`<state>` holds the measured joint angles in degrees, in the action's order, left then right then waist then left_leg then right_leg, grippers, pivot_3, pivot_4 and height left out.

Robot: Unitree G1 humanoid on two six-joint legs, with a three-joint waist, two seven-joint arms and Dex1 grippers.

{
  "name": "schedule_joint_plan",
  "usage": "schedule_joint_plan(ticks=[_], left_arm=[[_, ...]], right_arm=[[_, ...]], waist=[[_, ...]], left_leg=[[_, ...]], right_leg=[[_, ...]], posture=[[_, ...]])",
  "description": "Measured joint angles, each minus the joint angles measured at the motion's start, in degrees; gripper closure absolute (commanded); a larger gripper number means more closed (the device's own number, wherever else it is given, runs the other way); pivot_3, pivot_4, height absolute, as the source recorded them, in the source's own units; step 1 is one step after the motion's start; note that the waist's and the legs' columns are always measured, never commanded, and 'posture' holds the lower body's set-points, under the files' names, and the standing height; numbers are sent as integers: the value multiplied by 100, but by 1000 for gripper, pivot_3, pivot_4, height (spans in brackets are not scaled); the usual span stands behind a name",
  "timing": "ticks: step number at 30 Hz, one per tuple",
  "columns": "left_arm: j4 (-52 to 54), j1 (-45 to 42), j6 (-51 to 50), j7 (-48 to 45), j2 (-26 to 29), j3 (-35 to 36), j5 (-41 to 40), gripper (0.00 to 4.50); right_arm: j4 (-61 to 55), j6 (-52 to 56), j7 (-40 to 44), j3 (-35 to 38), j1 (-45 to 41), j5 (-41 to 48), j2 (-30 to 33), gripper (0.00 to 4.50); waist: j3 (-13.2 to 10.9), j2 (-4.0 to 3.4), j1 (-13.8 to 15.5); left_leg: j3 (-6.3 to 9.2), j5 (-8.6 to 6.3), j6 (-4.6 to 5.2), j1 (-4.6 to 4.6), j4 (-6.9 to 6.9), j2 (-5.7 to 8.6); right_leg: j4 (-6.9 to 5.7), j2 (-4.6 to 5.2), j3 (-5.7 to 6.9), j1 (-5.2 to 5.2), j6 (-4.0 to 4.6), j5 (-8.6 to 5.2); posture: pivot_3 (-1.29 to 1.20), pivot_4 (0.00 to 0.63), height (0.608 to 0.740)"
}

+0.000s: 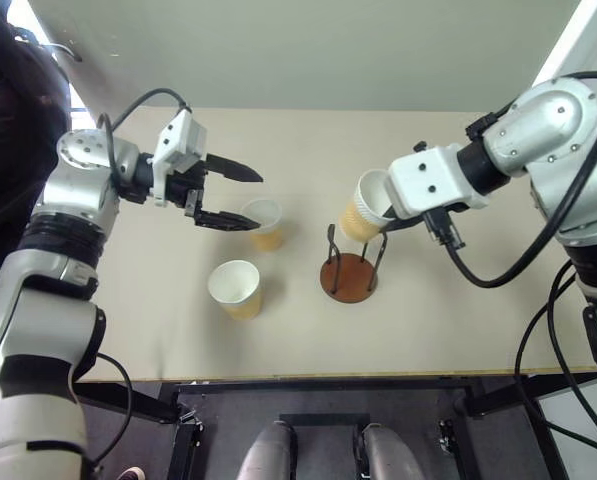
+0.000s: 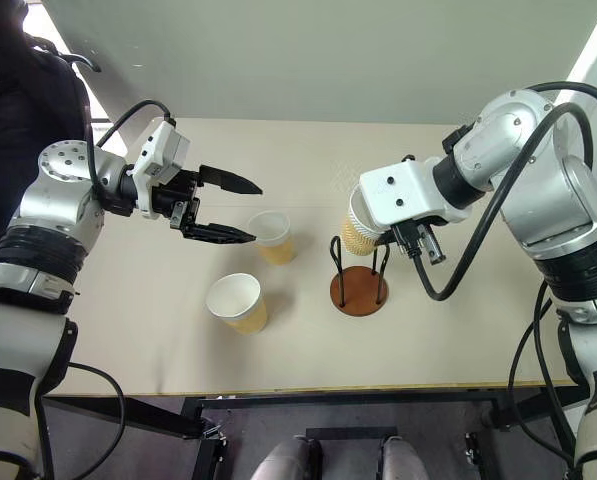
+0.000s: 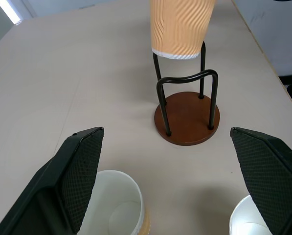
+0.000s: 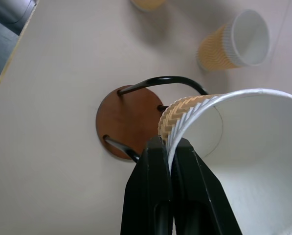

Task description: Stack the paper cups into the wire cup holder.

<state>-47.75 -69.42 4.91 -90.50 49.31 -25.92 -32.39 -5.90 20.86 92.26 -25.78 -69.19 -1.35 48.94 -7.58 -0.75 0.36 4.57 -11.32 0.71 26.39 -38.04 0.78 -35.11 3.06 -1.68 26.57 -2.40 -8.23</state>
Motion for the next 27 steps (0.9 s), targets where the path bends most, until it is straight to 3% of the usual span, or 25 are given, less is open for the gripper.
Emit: schedule_joint_plan(ticks=[21,24,27], left_arm=[[203,1,-116,-5,2,13,3,45],[277,2,-137,-7,2,17,4,45],[278,2,-154,-8,2,20,7,45]], right_arm=[[14,-440,-11,-150,120,-211,-60,4481],[20,-514,-3,-150,130,-262,-60,3903],[43,-569,0,-151,137,-280,-58,2877]], waist=[[0,0,-4],[0,0,-7],[0,1,-10]], left_leg=[[-1,1,-1,-1,-2,-4],[-3,1,-1,-2,-1,-5],[-3,1,-2,-2,-2,-7]], right_leg=[[-3,-1,2,0,1,0],[-3,-2,3,-1,1,0],[-4,-3,2,0,1,1]], posture=[[0,150,740],[0,150,740],[0,150,740]])
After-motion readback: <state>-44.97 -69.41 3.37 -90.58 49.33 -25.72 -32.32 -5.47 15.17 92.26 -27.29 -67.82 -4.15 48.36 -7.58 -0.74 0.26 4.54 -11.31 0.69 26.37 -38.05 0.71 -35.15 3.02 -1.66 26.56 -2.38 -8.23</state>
